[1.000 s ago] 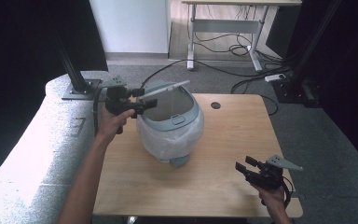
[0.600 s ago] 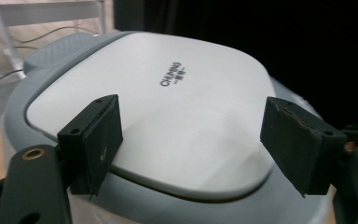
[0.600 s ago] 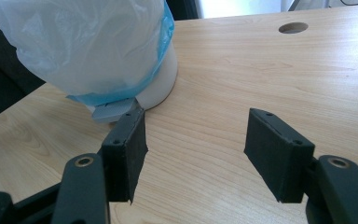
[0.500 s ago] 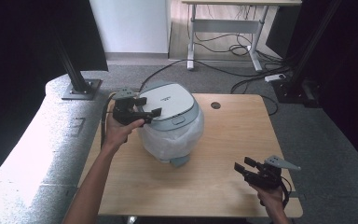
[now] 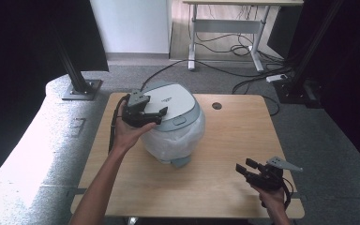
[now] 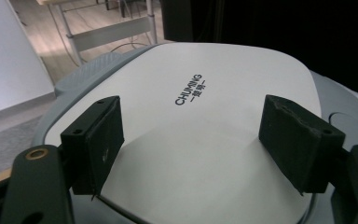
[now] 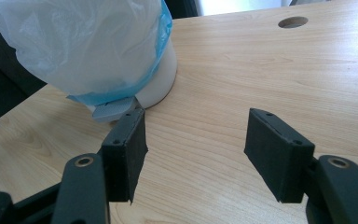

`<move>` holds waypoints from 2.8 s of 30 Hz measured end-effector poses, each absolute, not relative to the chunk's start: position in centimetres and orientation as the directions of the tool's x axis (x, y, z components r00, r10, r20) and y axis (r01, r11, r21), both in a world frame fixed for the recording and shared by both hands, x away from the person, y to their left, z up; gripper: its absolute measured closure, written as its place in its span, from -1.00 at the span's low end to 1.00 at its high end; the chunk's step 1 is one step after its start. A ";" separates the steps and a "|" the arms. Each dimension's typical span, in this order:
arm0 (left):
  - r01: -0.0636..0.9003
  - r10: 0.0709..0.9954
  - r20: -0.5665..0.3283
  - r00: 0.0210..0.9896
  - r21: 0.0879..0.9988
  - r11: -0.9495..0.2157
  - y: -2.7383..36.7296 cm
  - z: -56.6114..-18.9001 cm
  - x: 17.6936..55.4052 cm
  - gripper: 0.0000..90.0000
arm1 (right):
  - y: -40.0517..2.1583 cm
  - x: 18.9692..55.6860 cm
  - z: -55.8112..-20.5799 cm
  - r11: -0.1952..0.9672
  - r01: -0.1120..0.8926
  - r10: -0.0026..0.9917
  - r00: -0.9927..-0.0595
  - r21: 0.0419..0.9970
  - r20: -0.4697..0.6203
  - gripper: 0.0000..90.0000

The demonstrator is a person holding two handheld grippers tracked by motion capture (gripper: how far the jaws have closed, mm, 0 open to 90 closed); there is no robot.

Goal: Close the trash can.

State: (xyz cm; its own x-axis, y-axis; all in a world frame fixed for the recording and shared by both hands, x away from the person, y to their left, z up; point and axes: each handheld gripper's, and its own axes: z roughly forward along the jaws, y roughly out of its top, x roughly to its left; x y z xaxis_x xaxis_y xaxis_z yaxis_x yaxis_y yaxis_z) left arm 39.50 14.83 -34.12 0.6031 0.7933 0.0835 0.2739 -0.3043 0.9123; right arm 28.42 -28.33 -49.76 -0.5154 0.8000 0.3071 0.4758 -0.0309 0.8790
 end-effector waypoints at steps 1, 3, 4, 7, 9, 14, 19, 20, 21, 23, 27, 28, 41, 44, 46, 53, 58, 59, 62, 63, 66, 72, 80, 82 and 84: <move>0.282 0.794 0.082 0.603 0.909 -0.308 14.7 -34.0 39.4 -0.49 | -28.3 28.4 -49.8 -0.031 0.476 0.800 -0.515 0.879 0.307 -0.15; 0.292 0.795 0.085 0.600 0.903 -0.317 14.6 -33.8 39.5 -0.46 | -28.3 28.4 -49.8 -0.029 0.475 0.801 -0.515 0.880 0.305 -0.15; 0.302 0.795 0.078 0.602 0.899 -0.317 14.6 -33.7 39.6 -0.46 | -28.3 28.5 -49.8 -0.028 0.475 0.801 -0.515 0.879 0.305 -0.15; 0.327 0.792 0.055 0.608 0.892 -0.312 14.7 -33.6 39.9 -0.46 | -28.2 28.5 -49.8 -0.028 0.476 0.801 -0.515 0.879 0.305 -0.15; 0.338 0.793 0.034 0.608 0.893 -0.297 14.8 -33.7 40.0 -0.46 | -28.2 28.4 -49.7 -0.028 0.474 0.800 -0.518 0.880 0.304 -0.15; 0.349 0.796 0.021 0.605 0.892 -0.288 14.8 -33.7 40.0 -0.46 | -28.2 28.4 -49.6 -0.028 0.473 0.799 -0.519 0.880 0.304 -0.15; 0.339 0.803 0.060 0.592 0.886 -0.317 14.2 -33.7 39.8 -0.40 | -28.2 28.4 -49.7 -0.027 0.476 0.799 -0.518 0.879 0.305 -0.15; 0.345 0.801 0.049 0.597 0.885 -0.312 14.2 -33.7 39.9 -0.40 | -28.2 28.4 -49.7 -0.028 0.475 0.798 -0.519 0.880 0.305 -0.15; 0.356 0.797 0.027 0.604 0.885 -0.300 14.3 -33.7 40.0 -0.40 | -28.2 28.4 -49.7 -0.027 0.475 0.798 -0.519 0.880 0.304 -0.15; 0.356 0.793 0.012 0.609 0.889 -0.287 14.5 -33.8 40.2 -0.40 | -28.2 28.4 -49.6 -0.029 0.473 0.799 -0.519 0.881 0.305 -0.15; 0.361 0.793 0.001 0.609 0.890 -0.278 14.7 -33.7 40.2 -0.41 | -28.5 28.3 -49.4 -0.040 0.470 0.798 -0.516 0.882 0.311 -0.15; 0.361 0.789 -0.012 0.614 0.893 -0.267 14.8 -33.8 40.3 -0.42 | -28.6 28.3 -49.4 -0.042 0.468 0.798 -0.516 0.883 0.312 -0.15; 0.314 0.763 -0.088 0.640 0.937 -0.155 17.9 -32.9 37.7 -0.50 | -29.1 28.4 -49.4 -0.052 0.466 0.800 -0.510 0.883 0.316 -0.16; 0.293 0.758 -0.074 0.648 0.943 -0.159 19.0 -33.1 36.3 -0.51 | -29.0 28.5 -49.4 -0.049 0.465 0.799 -0.513 0.884 0.315 -0.16; 0.284 0.758 -0.060 0.649 0.944 -0.169 19.5 -33.4 35.5 -0.51 | -28.9 28.6 -49.3 -0.047 0.466 0.798 -0.515 0.884 0.313 -0.16; 0.290 0.778 -0.027 0.628 0.936 -0.201 21.2 -35.6 32.7 -0.53 | -28.8 28.9 -49.3 -0.043 0.463 0.797 -0.519 0.885 0.310 -0.16; 0.319 0.783 -0.043 0.621 0.926 -0.202 22.4 -37.9 31.1 -0.54 | -29.0 29.0 -49.3 -0.041 0.462 0.797 -0.519 0.886 0.308 -0.17; 0.324 0.783 -0.048 0.620 0.925 -0.200 22.5 -38.3 30.9 -0.54 | -29.1 29.0 -49.3 -0.041 0.461 0.798 -0.519 0.886 0.306 -0.17; 0.345 0.783 -0.063 0.619 0.917 -0.199 23.0 -39.8 30.2 -0.54 | -29.2 29.1 -49.4 -0.039 0.461 0.801 -0.517 0.887 0.304 -0.17; 0.352 0.785 -0.068 0.616 0.915 -0.198 23.1 -40.4 30.0 -0.54 | -29.3 29.1 -49.4 -0.038 0.460 0.801 -0.517 0.887 0.302 -0.17; 0.380 0.785 -0.085 0.614 0.904 -0.199 23.5 -42.2 29.5 -0.54 | -29.4 29.1 -49.5 -0.032 0.461 0.807 -0.512 0.887 0.295 -0.18; 0.446 0.784 -0.124 0.608 0.870 -0.208 23.8 -45.7 29.1 -0.55 | -29.7 29.2 -49.8 -0.029 0.463 0.815 -0.502 0.886 0.289 -0.18; 0.484 0.774 -0.154 0.615 0.848 -0.216 23.5 -48.1 29.3 -0.55 | -29.7 29.2 -50.2 -0.012 0.466 0.829 -0.491 0.885 0.269 -0.21; 0.495 0.773 -0.156 0.614 0.840 -0.224 23.4 -48.6 29.5 -0.56 | -29.8 29.3 -50.3 -0.005 0.467 0.837 -0.482 0.884 0.259 -0.23; 0.503 0.775 -0.154 0.613 0.833 -0.232 23.4 -49.1 29.5 -0.57 | -29.8 29.3 -50.4 -0.003 0.468 0.841 -0.477 0.884 0.256 -0.24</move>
